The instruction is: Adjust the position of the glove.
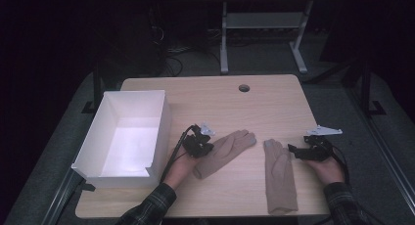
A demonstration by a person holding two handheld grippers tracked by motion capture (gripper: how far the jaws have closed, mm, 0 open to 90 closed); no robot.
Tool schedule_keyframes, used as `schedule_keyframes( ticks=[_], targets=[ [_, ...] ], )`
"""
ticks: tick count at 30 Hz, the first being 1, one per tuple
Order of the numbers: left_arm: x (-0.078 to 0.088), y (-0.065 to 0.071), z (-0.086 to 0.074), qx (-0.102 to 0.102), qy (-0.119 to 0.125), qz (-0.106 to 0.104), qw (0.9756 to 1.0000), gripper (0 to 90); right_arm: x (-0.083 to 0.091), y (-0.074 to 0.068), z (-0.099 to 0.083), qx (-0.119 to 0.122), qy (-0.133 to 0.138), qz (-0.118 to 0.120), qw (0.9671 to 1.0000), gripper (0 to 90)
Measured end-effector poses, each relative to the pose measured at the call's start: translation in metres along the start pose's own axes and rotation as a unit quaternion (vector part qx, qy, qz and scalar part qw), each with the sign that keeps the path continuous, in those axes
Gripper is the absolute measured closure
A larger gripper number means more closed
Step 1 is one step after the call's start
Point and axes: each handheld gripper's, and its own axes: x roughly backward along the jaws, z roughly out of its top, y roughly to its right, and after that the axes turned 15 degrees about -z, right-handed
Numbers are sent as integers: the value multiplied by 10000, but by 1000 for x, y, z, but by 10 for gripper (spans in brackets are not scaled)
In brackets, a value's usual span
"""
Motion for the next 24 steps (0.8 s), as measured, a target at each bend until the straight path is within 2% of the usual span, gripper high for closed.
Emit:
schedule_keyframes(
  ticks=[3, 10, 18, 24],
  targets=[
    [-1, 2, -1, -24, -60, -44, 10000, 894, 0, 0, 0, 7, 1, 6, 10000, 220],
    [1, 14, -5, -82, -176, -355, 9992, 889, 0, 0, 0, 23, 9, 25, 10000, 220],
    [-2, 35, -10, -169, -112, -944, 9953, 873, 0, 0, 0, 26, 10, 29, 10000, 220],
    [-10, 50, -7, -300, -98, -1138, 9930, 873, 0, 0, 0, 40, 18, 37, 10000, 220]
  ],
)
